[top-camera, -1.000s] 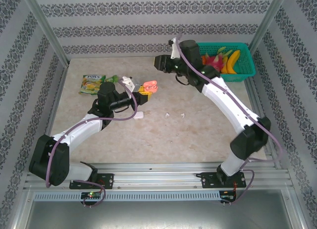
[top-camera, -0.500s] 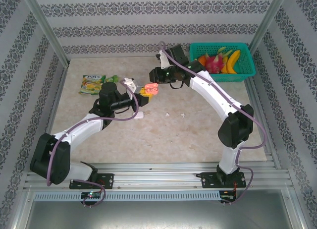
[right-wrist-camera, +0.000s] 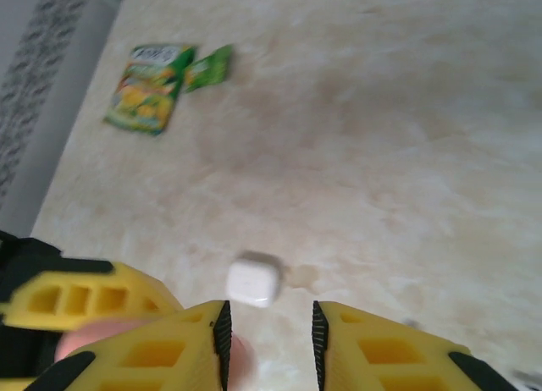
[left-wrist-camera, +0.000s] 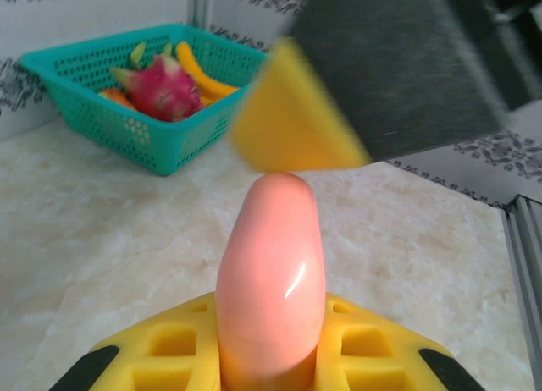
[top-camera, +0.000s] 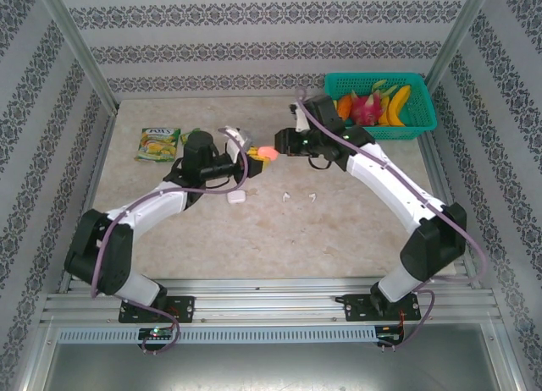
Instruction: Insert the wireless bluetooth earbuds into the charging case
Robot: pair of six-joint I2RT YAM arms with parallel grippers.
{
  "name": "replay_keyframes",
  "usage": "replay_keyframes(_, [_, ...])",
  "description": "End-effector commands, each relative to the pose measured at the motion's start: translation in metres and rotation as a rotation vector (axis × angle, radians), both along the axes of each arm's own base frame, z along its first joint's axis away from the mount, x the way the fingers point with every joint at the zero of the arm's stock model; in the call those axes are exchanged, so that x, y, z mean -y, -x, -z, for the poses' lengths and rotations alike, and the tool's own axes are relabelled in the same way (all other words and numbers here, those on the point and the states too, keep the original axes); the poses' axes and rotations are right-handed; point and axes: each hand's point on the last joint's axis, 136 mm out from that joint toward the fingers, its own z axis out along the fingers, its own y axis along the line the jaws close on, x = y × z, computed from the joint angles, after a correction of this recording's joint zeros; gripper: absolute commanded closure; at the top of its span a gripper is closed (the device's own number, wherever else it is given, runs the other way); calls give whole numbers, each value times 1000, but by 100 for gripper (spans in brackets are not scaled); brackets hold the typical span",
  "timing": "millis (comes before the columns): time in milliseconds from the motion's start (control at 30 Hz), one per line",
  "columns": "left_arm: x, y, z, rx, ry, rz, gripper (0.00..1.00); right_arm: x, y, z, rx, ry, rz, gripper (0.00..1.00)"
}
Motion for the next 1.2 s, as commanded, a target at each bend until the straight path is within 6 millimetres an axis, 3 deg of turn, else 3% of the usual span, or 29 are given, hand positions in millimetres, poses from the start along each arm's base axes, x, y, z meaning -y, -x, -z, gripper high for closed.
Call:
replay_keyframes(0, [-1, -31, 13, -206, 8, -100, 100, 38, -10, 23, -31, 20, 181, 67])
replay_keyframes(167, [11, -64, 71, -576, -76, -169, 100, 50, -7, 59, -74, 59, 231, 66])
replay_keyframes(267, [17, -79, 97, -703, -112, -192, 100, 49, -2, 77, -96, 58, 240, 66])
replay_keyframes(500, [20, -105, 142, -845, -180, -269, 100, 44, 9, 104, -140, 53, 234, 66])
replay_keyframes(667, [17, -118, 171, -915, -242, -320, 100, 38, 13, 112, -150, 49, 223, 66])
replay_keyframes(933, [6, -126, 198, -952, -290, -368, 94, 39, 14, 111, -147, 56, 213, 60])
replay_keyframes(1167, [-4, -127, 204, -956, -314, -387, 73, 39, 14, 106, -141, 54, 213, 51])
